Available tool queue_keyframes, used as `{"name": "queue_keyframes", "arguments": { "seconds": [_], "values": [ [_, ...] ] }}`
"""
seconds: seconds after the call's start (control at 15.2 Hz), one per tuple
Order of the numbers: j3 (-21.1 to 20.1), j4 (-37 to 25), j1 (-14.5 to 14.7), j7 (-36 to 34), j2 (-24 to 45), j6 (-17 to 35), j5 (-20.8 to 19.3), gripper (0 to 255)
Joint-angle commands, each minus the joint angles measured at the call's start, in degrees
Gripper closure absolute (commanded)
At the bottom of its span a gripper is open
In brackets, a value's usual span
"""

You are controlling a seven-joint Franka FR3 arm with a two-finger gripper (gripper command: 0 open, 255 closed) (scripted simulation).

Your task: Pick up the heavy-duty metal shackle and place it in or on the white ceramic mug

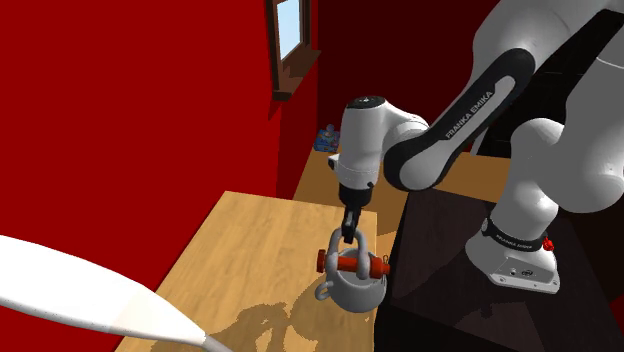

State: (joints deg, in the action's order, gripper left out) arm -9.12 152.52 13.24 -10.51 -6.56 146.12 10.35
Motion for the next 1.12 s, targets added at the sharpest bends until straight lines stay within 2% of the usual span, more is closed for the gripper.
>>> {"name": "queue_keyframes", "arguments": {
  "seconds": [0.0,0.59,1.06],
  "values": [
    [-0.2,0.7,0.2,-0.1,1.2,2.0,0.2,255],
    [-0.4,1.1,0.3,0.5,9.3,10.5,0.4,255],
    [-0.3,1.1,0.3,0.5,9.3,10.5,0.4,255]
  ]
}}
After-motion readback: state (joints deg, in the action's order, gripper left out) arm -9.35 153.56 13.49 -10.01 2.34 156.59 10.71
